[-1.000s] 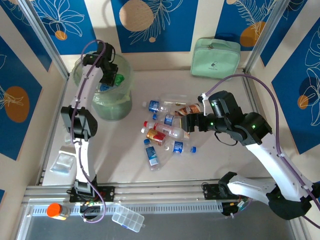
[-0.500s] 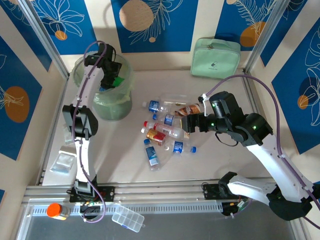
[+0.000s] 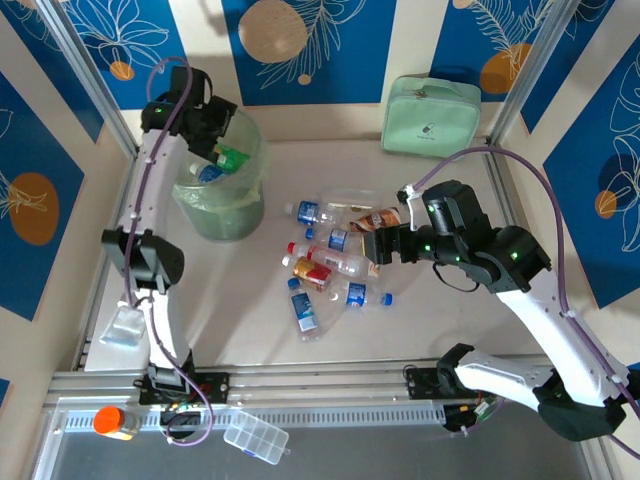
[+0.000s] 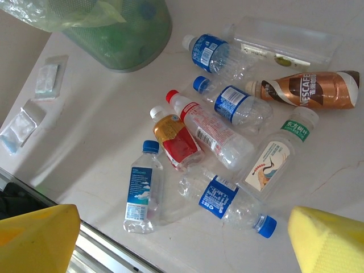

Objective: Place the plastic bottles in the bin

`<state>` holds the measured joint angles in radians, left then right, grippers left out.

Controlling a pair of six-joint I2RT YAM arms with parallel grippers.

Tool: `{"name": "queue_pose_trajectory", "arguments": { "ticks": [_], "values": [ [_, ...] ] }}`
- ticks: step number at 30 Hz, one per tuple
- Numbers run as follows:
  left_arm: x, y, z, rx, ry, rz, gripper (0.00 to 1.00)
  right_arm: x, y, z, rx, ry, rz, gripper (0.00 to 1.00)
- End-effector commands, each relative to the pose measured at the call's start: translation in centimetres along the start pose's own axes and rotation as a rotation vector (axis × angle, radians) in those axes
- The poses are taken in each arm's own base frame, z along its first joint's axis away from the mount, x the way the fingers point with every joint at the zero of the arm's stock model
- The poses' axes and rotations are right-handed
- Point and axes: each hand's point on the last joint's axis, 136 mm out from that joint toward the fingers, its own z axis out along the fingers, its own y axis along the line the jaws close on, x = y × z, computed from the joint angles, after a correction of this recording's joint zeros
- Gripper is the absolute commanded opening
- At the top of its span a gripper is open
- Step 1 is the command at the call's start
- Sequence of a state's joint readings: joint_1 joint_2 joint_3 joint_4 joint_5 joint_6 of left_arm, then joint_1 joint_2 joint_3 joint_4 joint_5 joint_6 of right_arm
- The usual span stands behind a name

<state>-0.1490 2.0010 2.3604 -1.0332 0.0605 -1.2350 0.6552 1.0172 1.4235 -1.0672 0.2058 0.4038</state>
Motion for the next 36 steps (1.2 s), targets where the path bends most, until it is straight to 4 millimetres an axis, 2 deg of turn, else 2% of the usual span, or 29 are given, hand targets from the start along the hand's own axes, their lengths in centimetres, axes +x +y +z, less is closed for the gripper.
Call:
{"name": "queue_pose_trajectory", "arguments": {
  "ticks": [1, 5, 8, 15, 17, 22, 27, 32, 36],
  "values": [
    [1.4, -0.9, -5.1, 0.059, 0.019, 0.122, 0.87, 0.2, 0.7, -0.7, -0.042, -0.008, -0.011, 0.94],
    [3.5, -0.8, -9.7, 0.077, -0.004, 0.286, 0.85, 0.8, 1.3, -0.4, -0.075, 0.005, -0.005, 0.94],
    [5.4, 0.0, -12.5, 0.085, -0.009, 0.407, 0.83, 1.4, 1.5, -0.1, -0.087, 0.019, -0.002, 0.94],
    [11.8, 3.1, -17.3, 0.175, 0.103, 0.734, 0.81, 3.0, 2.9, 0.8, -0.127, 0.067, -0.031, 0.93],
    [13.6, 4.8, -18.1, 0.182, 0.133, 0.803, 0.8, 3.6, 3.4, 1.0, -0.131, 0.089, -0.045, 0.92],
    [17.6, 10.0, -18.3, 0.144, 0.266, 0.822, 0.78, 4.8, 3.8, 1.8, -0.12, 0.133, -0.063, 0.92],
    [20.7, 14.1, -18.0, 0.114, 0.341, 0.838, 0.78, 5.9, 4.3, 2.6, -0.129, 0.182, -0.058, 0.92],
    [22.6, 18.4, -16.1, 0.007, 0.382, 0.821, 0.78, 6.8, 3.9, 3.1, -0.101, 0.219, -0.044, 0.91],
    [25.3, 21.7, -13.6, -0.069, 0.446, 0.785, 0.8, 7.5, 2.9, 3.6, -0.05, 0.236, 0.003, 0.91]
  ]
}}
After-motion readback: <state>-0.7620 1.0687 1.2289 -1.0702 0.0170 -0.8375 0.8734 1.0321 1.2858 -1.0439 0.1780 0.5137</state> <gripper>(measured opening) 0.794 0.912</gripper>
